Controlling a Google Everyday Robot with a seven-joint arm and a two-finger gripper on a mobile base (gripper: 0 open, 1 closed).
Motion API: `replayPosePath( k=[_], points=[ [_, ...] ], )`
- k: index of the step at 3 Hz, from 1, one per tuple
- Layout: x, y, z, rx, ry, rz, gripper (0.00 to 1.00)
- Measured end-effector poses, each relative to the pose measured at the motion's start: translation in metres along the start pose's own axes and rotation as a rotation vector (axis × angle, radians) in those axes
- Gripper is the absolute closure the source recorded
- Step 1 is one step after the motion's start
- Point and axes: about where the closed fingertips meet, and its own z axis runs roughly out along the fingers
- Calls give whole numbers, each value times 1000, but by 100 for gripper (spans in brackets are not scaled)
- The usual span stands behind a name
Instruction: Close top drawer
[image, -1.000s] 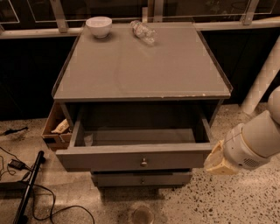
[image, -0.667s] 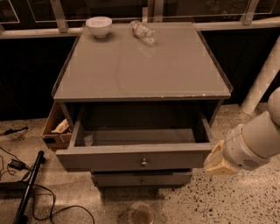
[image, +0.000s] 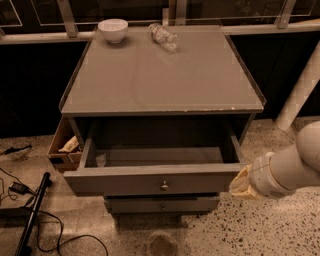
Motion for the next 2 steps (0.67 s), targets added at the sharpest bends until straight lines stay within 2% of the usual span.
replayPosePath(
  k=[1, 2],
  points=[
    [12, -13, 47, -4, -37, -14, 100],
    [22, -14, 96, -37, -71, -3, 100]
  ],
)
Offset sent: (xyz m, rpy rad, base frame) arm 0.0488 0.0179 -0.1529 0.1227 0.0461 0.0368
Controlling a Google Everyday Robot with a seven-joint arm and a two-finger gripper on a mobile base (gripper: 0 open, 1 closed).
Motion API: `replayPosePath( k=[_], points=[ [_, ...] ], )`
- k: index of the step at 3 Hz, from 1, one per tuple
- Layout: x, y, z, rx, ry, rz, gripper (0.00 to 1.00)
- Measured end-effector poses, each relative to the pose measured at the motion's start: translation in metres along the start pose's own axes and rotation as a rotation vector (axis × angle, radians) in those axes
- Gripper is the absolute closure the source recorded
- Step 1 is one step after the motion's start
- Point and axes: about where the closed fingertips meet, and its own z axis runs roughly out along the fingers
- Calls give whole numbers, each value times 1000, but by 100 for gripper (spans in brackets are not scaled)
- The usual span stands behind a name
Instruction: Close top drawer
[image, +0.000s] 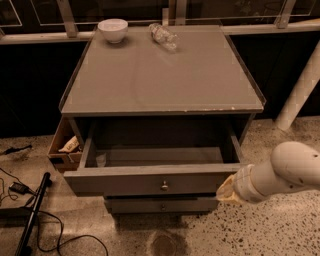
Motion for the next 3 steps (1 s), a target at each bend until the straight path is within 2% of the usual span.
replayPosePath(
  k=[1, 2, 3],
  points=[
    [3, 2, 6, -10, -4, 7, 100],
    [2, 1, 8, 12, -19, -11, 100],
    [0, -1, 12, 74, -44, -74, 100]
  ],
)
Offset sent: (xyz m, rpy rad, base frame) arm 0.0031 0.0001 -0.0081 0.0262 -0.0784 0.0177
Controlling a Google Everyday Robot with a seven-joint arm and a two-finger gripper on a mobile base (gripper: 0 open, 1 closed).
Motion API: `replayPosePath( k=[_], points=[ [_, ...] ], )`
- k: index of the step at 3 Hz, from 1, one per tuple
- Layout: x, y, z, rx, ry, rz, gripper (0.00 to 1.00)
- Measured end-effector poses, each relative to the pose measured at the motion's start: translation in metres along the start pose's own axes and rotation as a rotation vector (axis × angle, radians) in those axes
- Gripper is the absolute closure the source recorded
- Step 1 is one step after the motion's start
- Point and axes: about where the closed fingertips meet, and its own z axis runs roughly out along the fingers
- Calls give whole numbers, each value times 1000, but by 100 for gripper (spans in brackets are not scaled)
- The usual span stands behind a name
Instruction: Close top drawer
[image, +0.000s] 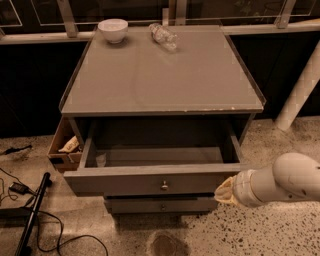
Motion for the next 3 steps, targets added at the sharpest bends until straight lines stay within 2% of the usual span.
replayPosePath(
  k=[2, 3],
  points=[
    [-8, -21, 5, 179, -28, -123, 100],
    [-5, -34, 11, 258, -24, -140, 100]
  ],
)
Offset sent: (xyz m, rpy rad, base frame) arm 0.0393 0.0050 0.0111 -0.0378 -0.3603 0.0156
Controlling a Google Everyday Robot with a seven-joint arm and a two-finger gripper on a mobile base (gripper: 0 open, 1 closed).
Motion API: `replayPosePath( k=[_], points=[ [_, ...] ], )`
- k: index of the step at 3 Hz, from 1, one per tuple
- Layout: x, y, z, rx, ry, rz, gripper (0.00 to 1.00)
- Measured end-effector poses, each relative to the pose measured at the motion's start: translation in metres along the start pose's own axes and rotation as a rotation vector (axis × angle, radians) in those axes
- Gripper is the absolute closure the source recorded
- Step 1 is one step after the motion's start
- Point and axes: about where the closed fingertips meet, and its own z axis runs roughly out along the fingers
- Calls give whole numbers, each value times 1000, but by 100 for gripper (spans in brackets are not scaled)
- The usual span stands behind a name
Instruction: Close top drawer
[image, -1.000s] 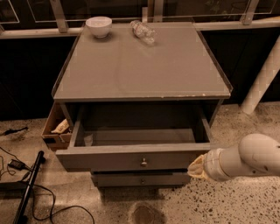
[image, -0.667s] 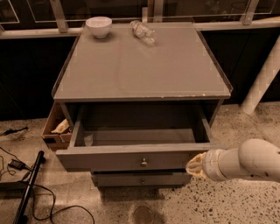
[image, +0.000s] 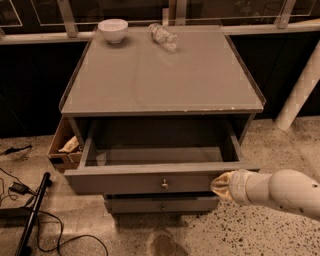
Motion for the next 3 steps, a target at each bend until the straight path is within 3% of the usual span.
replayPosePath(
  k=[3],
  points=[
    [24, -47, 27, 172, 19, 21, 100]
  ],
)
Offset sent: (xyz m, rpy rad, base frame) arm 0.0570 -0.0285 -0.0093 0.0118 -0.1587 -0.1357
